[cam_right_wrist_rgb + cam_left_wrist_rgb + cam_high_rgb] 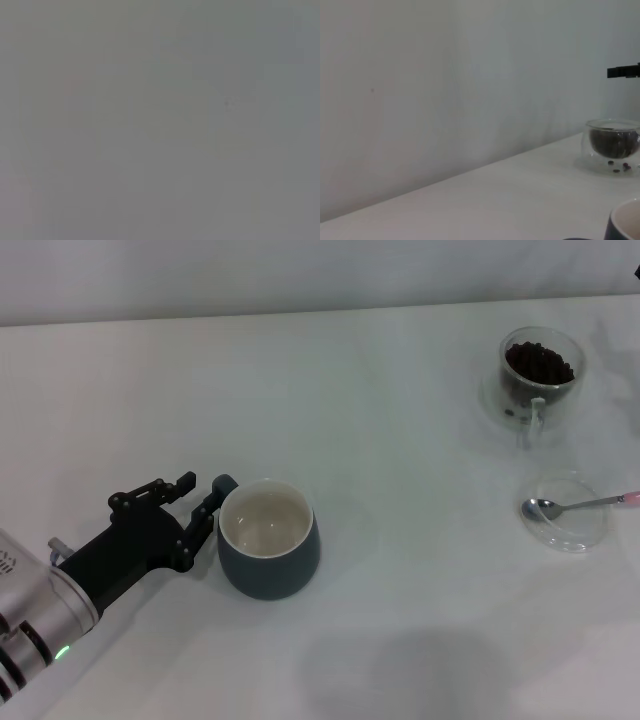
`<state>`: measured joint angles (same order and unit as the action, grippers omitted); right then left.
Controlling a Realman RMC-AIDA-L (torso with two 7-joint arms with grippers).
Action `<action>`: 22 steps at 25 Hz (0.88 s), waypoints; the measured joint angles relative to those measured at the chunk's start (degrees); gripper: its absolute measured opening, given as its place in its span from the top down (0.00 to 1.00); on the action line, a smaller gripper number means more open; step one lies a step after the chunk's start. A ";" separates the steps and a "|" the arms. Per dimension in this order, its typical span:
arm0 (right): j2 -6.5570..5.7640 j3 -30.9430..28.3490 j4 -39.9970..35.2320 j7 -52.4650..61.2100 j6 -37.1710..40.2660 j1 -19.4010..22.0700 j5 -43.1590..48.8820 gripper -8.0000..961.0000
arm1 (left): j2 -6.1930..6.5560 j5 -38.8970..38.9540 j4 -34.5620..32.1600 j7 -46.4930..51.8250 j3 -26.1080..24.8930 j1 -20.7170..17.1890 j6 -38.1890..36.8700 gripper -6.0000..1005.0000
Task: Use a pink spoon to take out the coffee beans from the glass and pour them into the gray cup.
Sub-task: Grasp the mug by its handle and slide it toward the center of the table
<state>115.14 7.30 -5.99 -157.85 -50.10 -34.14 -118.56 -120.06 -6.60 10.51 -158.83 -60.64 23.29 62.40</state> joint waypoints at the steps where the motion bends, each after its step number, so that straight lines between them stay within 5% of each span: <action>1: -0.01 0.00 -0.06 0.00 0.00 0.05 0.00 0.10 | 0.00 0.04 0.06 0.15 0.00 -0.03 0.00 0.80; 6: -0.01 0.00 -0.27 0.00 -0.48 0.11 0.00 0.10 | 0.00 0.13 0.23 0.93 -0.01 -0.50 0.01 0.61; 8: -0.01 0.00 -0.25 0.00 -0.78 0.16 0.00 0.10 | 0.00 0.13 0.50 1.12 -0.01 -1.09 0.06 0.40; 22: -0.26 -0.06 -0.86 2.97 -2.12 1.14 -0.11 0.10 | 0.26 4.15 2.68 1.58 -0.53 -7.63 2.51 0.27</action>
<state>114.88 7.24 -6.85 -154.88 -52.22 -33.00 -118.67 -119.80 -2.44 13.19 -157.25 -61.17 15.66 64.91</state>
